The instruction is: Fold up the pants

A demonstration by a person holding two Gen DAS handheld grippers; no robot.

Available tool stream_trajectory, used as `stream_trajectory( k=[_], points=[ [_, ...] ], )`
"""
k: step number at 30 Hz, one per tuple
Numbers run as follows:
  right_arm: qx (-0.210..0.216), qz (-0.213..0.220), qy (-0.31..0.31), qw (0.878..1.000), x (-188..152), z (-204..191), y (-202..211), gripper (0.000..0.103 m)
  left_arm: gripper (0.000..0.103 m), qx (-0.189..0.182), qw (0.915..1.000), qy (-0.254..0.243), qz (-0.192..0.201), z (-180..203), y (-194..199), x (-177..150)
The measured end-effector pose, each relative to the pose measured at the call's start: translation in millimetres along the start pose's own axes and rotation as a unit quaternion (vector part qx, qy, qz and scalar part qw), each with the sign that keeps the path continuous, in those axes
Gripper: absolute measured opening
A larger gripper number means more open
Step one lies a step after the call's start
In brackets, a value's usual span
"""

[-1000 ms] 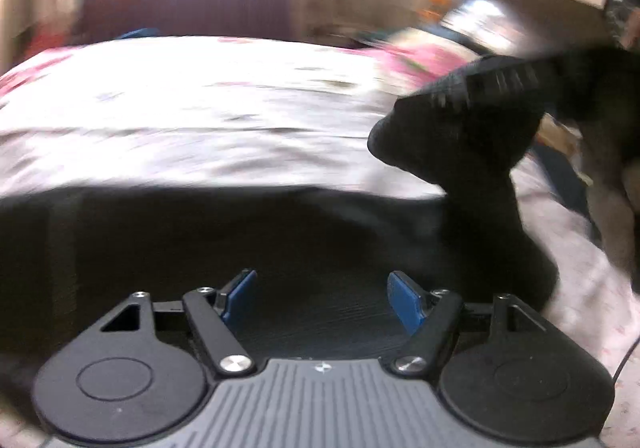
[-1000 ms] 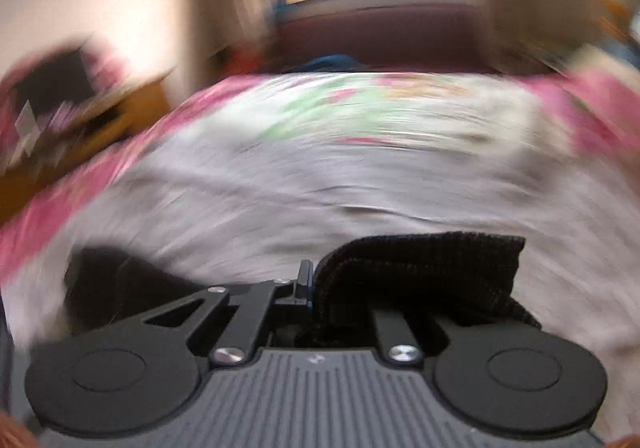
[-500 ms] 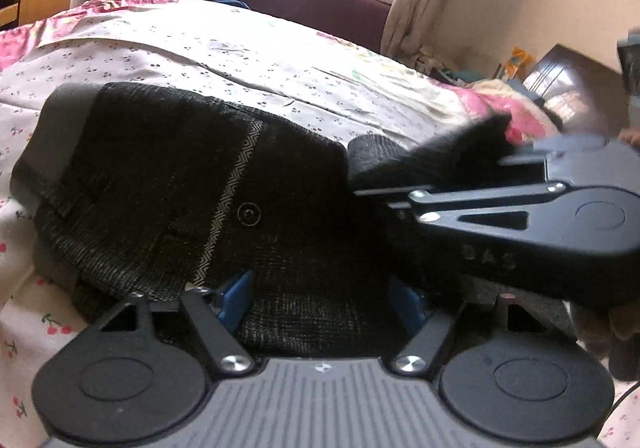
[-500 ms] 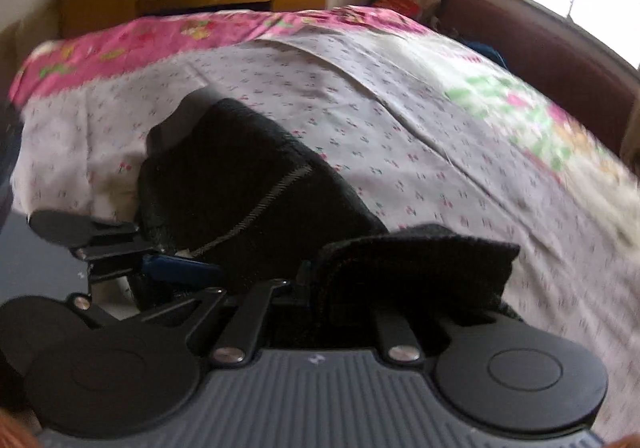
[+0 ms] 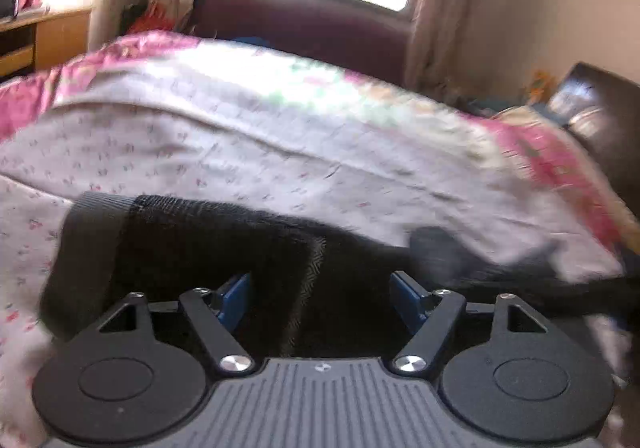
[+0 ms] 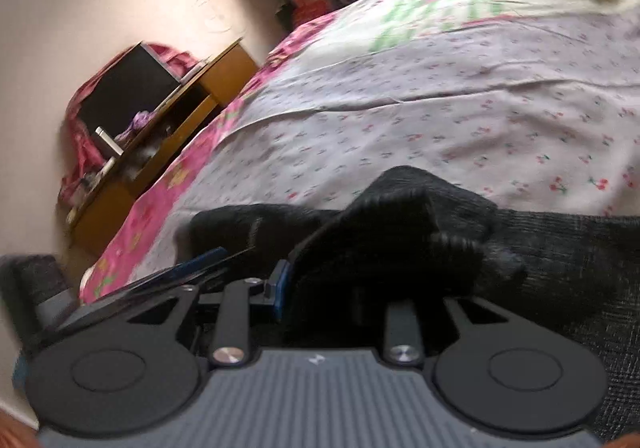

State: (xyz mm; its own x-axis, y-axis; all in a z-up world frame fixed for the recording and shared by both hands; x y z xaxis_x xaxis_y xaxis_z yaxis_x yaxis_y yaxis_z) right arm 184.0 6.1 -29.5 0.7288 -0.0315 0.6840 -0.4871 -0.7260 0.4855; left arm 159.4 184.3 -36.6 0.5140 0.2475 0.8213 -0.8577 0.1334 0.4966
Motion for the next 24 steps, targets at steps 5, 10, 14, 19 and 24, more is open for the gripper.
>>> stream_trajectory(
  k=[5, 10, 14, 19, 24],
  points=[
    [-0.015, -0.019, -0.002, 1.0, -5, 6, -4, 0.03, 0.087, 0.014, 0.9993, 0.028, -0.022, -13, -22, -3],
    [0.025, 0.011, -0.08, 0.996, 8, 12, 7, 0.037, 0.087, 0.034, 0.9993, 0.006, -0.012, -2, 19, -17],
    [0.048, 0.035, -0.176, 0.983, 13, 24, 16, 0.048, 0.088, 0.014, 0.9985, 0.047, -0.026, -4, 37, -38],
    [0.036, 0.053, -0.256, 0.965, 22, 32, 10, 0.052, 0.088, 0.015, 0.9973, 0.07, -0.015, -10, 44, -49],
    [-0.083, 0.05, -0.133, 0.986, 39, 1, -7, 0.009, 0.088, 0.007, 0.9957, 0.092, 0.006, -17, 54, -49]
  ],
)
Point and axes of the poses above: each gripper's, at about its wrist camera, not at the fingertips, and y roughly against the way its jaws point, z to its right, x to its top, the point moved 8 cm from there along -y, roughly the way its jaws point, and after that the axes turned 6 degrees about z, right-handed, at the moved point
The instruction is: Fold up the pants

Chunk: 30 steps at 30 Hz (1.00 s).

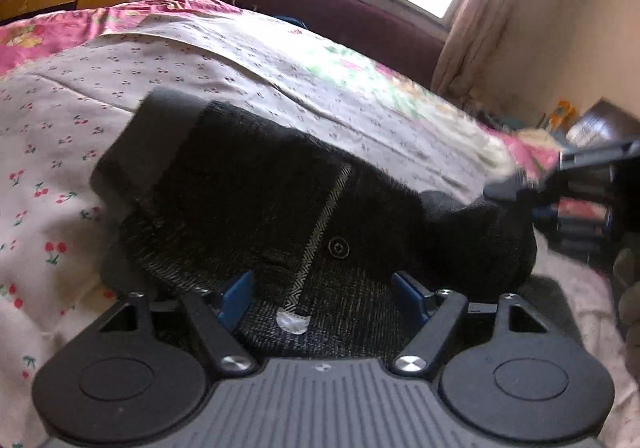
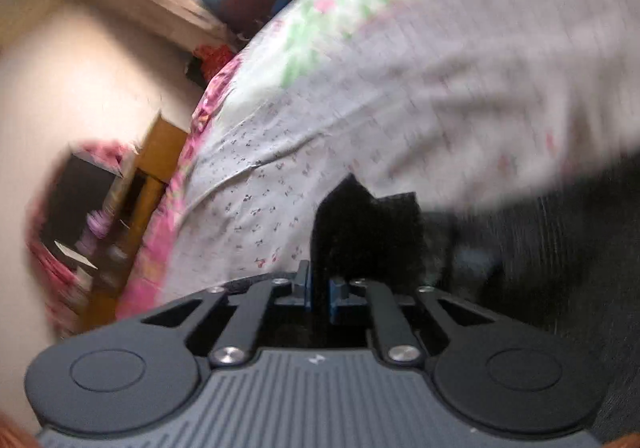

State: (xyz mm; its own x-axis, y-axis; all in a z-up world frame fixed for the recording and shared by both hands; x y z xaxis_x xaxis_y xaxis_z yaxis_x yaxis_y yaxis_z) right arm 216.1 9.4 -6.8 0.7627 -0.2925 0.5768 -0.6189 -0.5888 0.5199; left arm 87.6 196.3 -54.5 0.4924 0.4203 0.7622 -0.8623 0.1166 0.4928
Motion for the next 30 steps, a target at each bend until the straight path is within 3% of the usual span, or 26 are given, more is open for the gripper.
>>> stream_trajectory(
  k=[2, 3, 5, 7, 9, 12, 19, 23, 24, 26, 28, 30],
  points=[
    [0.019, 0.01, 0.124, 0.992, -10, -50, 3, 0.009, 0.088, -0.012, 0.9993, 0.033, 0.014, -9, 7, 3],
    [0.015, 0.012, 0.216, 0.976, -23, -77, 3, 0.009, 0.088, -0.008, 0.9983, 0.053, 0.025, -16, 11, 6],
    [0.005, -0.005, 0.389, 0.921, -66, -118, -7, 0.01, 0.088, 0.007, 0.9946, 0.095, 0.041, -31, 16, 9],
    [0.006, -0.033, 0.457, 0.889, -101, -129, -23, 0.012, 0.084, 0.005, 0.9914, 0.126, 0.035, -43, 17, 7],
    [0.011, -0.035, 0.456, 0.889, -112, -128, -36, 0.014, 0.084, 0.013, 0.9918, 0.124, 0.026, -44, 16, 3],
    [0.01, -0.06, 0.411, 0.91, -109, -117, -44, 0.016, 0.087, 0.02, 0.9942, 0.101, 0.033, -37, 17, 4],
    [0.014, -0.057, 0.431, 0.9, -125, -115, -30, 0.009, 0.088, 0.026, 0.9943, 0.101, 0.02, -38, 31, -7],
    [0.044, -0.043, 0.412, 0.909, -125, -129, -20, 0.007, 0.088, 0.035, 0.9926, 0.111, 0.035, -40, 45, -10],
    [0.057, -0.04, 0.414, 0.908, -126, -135, -16, 0.001, 0.088, 0.033, 0.9924, 0.113, 0.035, -40, 45, -10],
    [0.093, -0.041, 0.433, 0.896, -134, -153, -10, 0.001, 0.088, 0.032, 0.9918, 0.12, 0.031, -43, 44, -12],
    [0.088, -0.027, 0.48, 0.872, -144, -162, -10, 0.001, 0.088, 0.03, 0.9906, 0.13, 0.031, -46, 44, -12],
    [0.071, -0.016, 0.504, 0.86, -146, -160, -13, 0.004, 0.088, 0.027, 0.9897, 0.136, 0.033, -46, 46, -12]
  ],
)
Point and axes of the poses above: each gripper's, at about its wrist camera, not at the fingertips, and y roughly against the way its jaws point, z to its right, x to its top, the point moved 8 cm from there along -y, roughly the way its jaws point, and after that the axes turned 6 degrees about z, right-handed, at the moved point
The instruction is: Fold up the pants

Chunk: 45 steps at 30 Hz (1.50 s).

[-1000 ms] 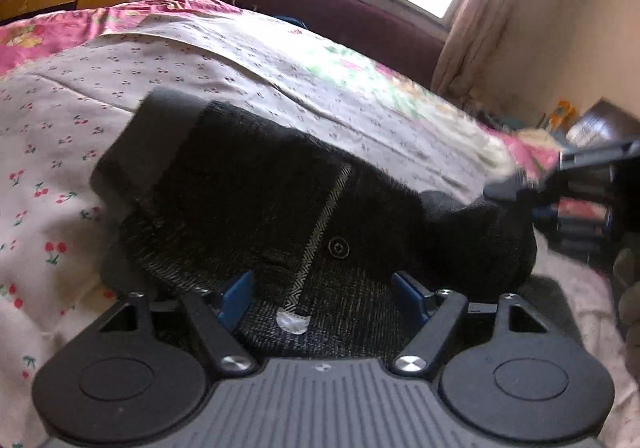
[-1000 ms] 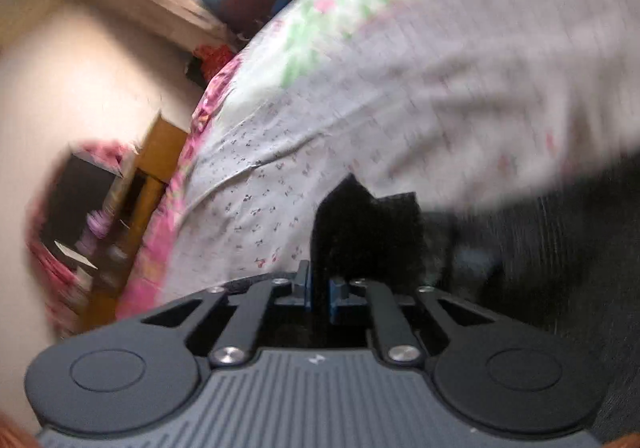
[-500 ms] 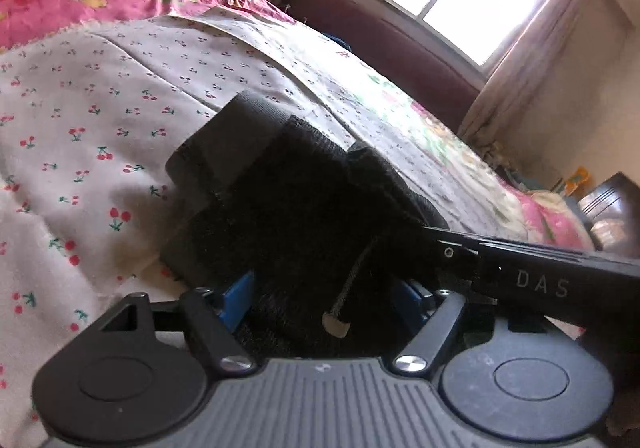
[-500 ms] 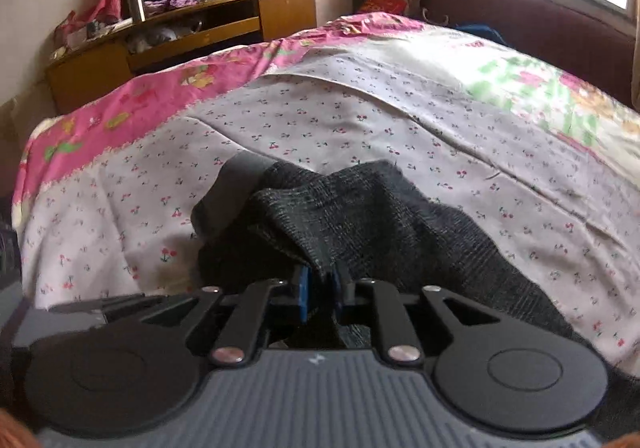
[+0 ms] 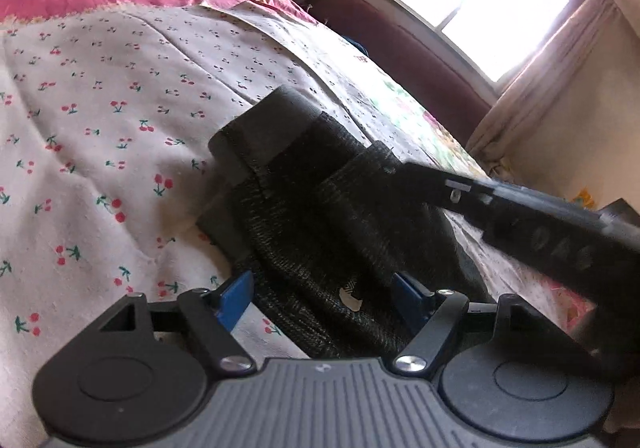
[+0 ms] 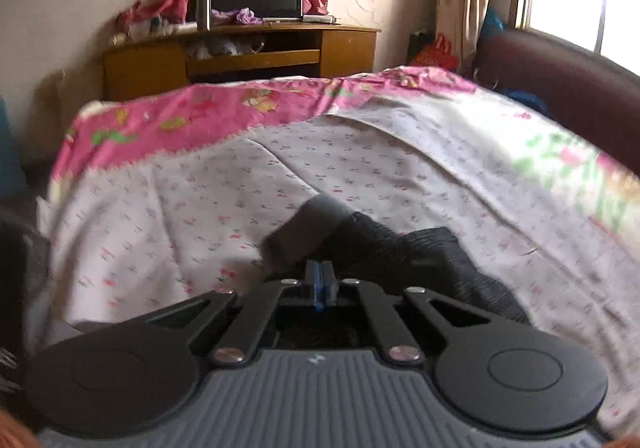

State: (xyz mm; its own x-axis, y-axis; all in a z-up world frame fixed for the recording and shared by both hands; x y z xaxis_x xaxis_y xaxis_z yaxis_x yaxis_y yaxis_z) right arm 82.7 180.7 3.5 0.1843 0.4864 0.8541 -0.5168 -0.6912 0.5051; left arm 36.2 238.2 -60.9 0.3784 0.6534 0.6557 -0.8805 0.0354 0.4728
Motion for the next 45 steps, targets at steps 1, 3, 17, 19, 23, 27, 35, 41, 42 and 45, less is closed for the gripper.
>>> stream_trajectory(
  k=[1, 3, 17, 19, 23, 27, 35, 41, 42, 45],
  points=[
    [-0.01, -0.007, 0.011, 1.0, -3, 2, -2, 0.006, 0.088, 0.0, 1.0, 0.001, 0.001, 0, 0, 0],
    [-0.01, -0.025, 0.021, 0.999, -9, 4, -6, 0.017, 0.088, 0.002, 1.0, -0.005, -0.001, 1, 1, -1],
    [-0.004, -0.103, 0.047, 0.994, -37, 5, -54, 0.046, 0.089, 0.05, 0.9948, -0.087, 0.015, 12, 21, -7],
    [-0.027, -0.106, 0.069, 0.992, -43, 12, -60, 0.046, 0.088, 0.052, 0.9927, -0.108, 0.009, 17, 19, -9],
    [-0.032, -0.107, 0.064, 0.992, -50, 19, -67, 0.042, 0.088, 0.055, 0.994, -0.094, -0.004, 11, 15, -10],
    [0.019, -0.12, 0.038, 0.992, -44, 8, -60, 0.052, 0.089, 0.038, 0.996, -0.081, 0.001, 9, 23, -7],
    [-0.023, -0.104, 0.117, 0.987, -54, 18, -61, 0.035, 0.089, 0.038, 0.9949, -0.091, -0.022, 8, 31, -14],
    [-0.02, -0.093, 0.106, 0.99, -53, 12, -53, 0.027, 0.088, 0.043, 0.9948, -0.089, -0.027, 5, 30, -15],
    [-0.016, -0.096, 0.108, 0.989, -54, 11, -55, 0.031, 0.088, 0.046, 0.9945, -0.088, -0.031, 4, 28, -16],
    [-0.013, -0.107, 0.135, 0.985, -59, 9, -64, 0.034, 0.087, 0.056, 0.9934, -0.091, -0.041, 4, 25, -18]
  ],
)
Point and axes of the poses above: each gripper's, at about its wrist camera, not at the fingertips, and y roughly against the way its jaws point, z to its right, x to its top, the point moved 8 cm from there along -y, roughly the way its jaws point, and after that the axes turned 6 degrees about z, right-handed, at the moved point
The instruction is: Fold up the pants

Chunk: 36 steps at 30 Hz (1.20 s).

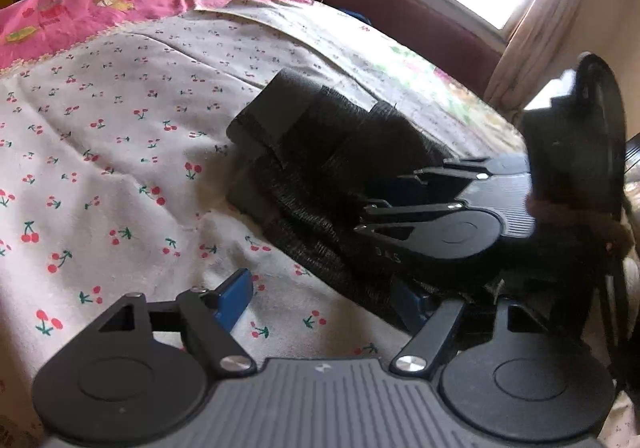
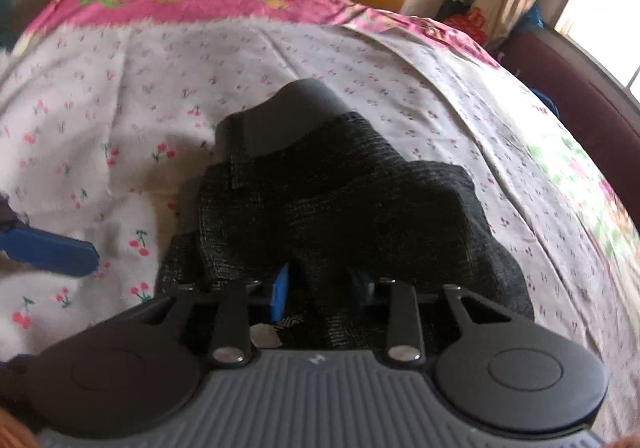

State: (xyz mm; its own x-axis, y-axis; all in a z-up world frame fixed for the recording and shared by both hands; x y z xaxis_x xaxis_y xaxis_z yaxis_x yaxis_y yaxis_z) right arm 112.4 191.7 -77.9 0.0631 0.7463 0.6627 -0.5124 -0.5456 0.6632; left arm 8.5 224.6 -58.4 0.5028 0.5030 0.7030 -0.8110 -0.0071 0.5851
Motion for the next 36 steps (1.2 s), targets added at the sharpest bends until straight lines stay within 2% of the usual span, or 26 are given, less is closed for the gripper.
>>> stream_trajectory(
  k=[3, 5, 8, 11, 15, 19, 21, 23, 26, 28, 30, 33, 36],
  points=[
    [-0.008, 0.009, 0.004, 1.0, 0, 1, -5, 0.031, 0.087, -0.005, 1.0, 0.005, 0.0, -1, 0, 0],
    [-0.005, 0.008, -0.017, 1.0, 0, 3, -3, 0.023, 0.088, -0.013, 0.9998, 0.011, 0.008, -2, 3, 2],
    [0.022, 0.009, -0.087, 0.996, 7, 13, 11, 0.003, 0.088, -0.015, 0.9997, 0.016, 0.012, -3, 4, 2],
    [0.042, 0.017, -0.132, 0.99, 16, 23, 26, 0.003, 0.088, -0.019, 0.9996, 0.018, 0.013, -2, 4, 2],
    [0.062, 0.025, -0.138, 0.988, 24, 19, 42, 0.003, 0.088, -0.023, 0.9993, 0.024, 0.018, -2, 6, 2],
    [0.102, 0.052, -0.15, 0.982, 39, 9, 59, 0.001, 0.088, -0.027, 0.9991, 0.028, 0.016, -2, 5, 1],
    [0.114, 0.07, -0.141, 0.981, 55, -3, 56, 0.001, 0.088, -0.025, 0.9993, 0.023, 0.014, 0, 4, 1],
    [0.099, 0.089, -0.11, 0.985, 63, -9, 53, 0.001, 0.088, -0.021, 0.9994, 0.021, 0.019, -1, 6, 2],
    [0.064, 0.074, -0.054, 0.994, 50, -5, 52, 0.006, 0.088, -0.023, 0.9994, 0.02, 0.016, 0, 4, 1],
    [0.047, 0.053, -0.028, 0.997, 32, -1, 49, 0.017, 0.088, -0.028, 0.9994, 0.018, 0.013, 1, 3, 1],
    [0.05, 0.024, -0.023, 0.998, 14, -1, 44, 0.026, 0.088, -0.026, 0.9996, 0.008, 0.008, 3, 2, -1],
    [0.057, 0.004, -0.046, 0.997, 2, 2, 34, 0.028, 0.088, -0.022, 0.9996, -0.013, 0.009, 10, 2, -1],
    [0.048, -0.006, -0.03, 0.998, -5, 5, 24, 0.03, 0.088, -0.018, 0.9994, -0.029, 0.006, 14, 2, -3]
  ],
)
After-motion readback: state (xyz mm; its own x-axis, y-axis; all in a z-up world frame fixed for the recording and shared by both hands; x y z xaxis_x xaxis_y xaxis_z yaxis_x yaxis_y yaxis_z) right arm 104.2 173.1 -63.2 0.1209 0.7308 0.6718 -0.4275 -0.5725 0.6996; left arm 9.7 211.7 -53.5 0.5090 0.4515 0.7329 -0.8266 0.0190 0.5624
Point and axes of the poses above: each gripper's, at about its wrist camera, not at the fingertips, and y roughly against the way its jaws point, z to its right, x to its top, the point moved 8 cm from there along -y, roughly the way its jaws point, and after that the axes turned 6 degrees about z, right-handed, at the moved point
